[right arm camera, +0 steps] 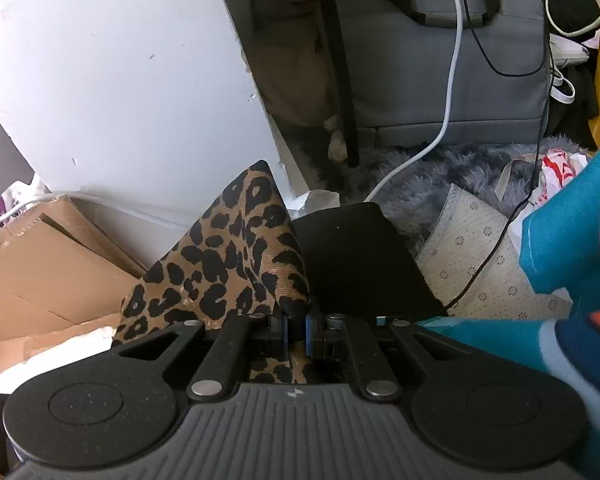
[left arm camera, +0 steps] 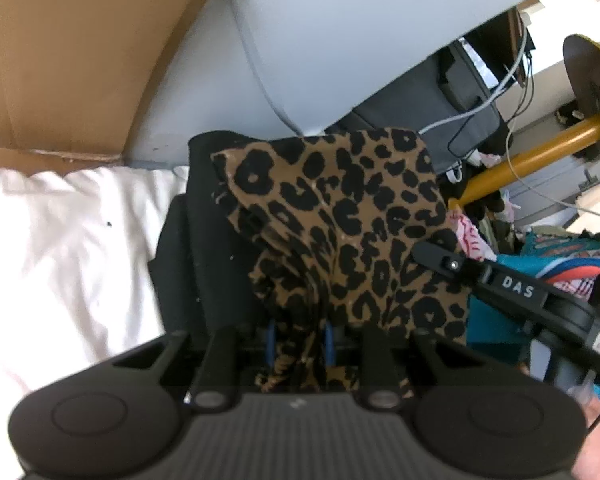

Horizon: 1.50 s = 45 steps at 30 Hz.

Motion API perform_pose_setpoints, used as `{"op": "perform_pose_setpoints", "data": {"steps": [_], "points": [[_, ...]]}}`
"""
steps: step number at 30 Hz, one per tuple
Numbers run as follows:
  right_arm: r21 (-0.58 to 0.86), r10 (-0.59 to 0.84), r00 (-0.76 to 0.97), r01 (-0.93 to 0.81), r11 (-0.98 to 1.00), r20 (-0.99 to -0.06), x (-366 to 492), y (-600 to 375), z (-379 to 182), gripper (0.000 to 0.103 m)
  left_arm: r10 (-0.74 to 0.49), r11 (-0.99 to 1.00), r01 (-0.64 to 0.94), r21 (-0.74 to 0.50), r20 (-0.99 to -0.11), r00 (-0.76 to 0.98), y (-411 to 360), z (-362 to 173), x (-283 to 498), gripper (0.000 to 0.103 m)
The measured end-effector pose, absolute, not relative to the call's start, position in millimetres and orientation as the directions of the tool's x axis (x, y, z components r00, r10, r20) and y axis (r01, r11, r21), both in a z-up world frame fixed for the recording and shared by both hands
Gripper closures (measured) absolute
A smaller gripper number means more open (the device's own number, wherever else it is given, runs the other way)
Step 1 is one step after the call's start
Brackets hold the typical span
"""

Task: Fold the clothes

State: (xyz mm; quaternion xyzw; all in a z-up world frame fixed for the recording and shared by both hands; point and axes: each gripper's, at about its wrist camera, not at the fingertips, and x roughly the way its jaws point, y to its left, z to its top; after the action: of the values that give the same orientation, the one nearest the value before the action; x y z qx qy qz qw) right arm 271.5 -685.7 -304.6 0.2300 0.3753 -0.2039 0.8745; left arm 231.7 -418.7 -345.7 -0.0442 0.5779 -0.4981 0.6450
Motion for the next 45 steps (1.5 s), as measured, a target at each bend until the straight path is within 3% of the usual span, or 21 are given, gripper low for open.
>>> {"op": "perform_pose_setpoints", "data": {"steps": [27, 29, 31, 32, 34, 36, 38, 43, 45], "points": [[0.180, -0.206, 0.657, 0.469, 0.865, -0.725, 299, -691, -326, 0.097, -0.730, 0.483, 0.574, -0.661, -0.666, -0.152, -416, -364, 244, 0.079], [0.161, -0.208, 0.651, 0.460, 0.873, -0.730, 304, -689, -329, 0.094, -0.717, 0.497, 0.580, -0.645, -0.682, -0.144, -417, -370, 244, 0.072], [0.116, -0.243, 0.637, 0.468, 0.876, -0.732, 307, -687, -332, 0.087, -0.692, 0.509, 0.602, -0.615, -0.709, -0.139, -421, -372, 247, 0.058], [0.093, -0.268, 0.632, 0.478, 0.874, -0.727, 306, -687, -333, 0.080, -0.692, 0.512, 0.603, -0.612, -0.710, -0.133, -419, -369, 250, 0.057], [0.086, -0.308, 0.644, 0.504, 0.859, -0.701, 296, -688, -329, 0.077, -0.692, 0.518, 0.604, -0.606, -0.712, -0.121, -414, -363, 256, 0.056], [0.109, -0.315, 0.665, 0.514, 0.851, -0.678, 284, -688, -322, 0.077, -0.687, 0.512, 0.639, -0.574, -0.720, -0.096, -409, -353, 257, 0.046], [0.129, -0.311, 0.684, 0.511, 0.850, -0.659, 272, -685, -317, 0.077, -0.681, 0.511, 0.673, -0.534, -0.730, -0.062, -404, -343, 256, 0.046], [0.124, -0.287, 0.710, 0.466, 0.876, -0.643, 246, -668, -316, 0.077, -0.711, 0.466, 0.739, -0.487, -0.703, -0.015, -405, -310, 249, 0.064], [0.134, -0.271, 0.708, 0.460, 0.878, -0.652, 237, -663, -320, 0.077, -0.726, 0.435, 0.766, -0.474, -0.688, -0.014, -410, -299, 241, 0.067]]}}
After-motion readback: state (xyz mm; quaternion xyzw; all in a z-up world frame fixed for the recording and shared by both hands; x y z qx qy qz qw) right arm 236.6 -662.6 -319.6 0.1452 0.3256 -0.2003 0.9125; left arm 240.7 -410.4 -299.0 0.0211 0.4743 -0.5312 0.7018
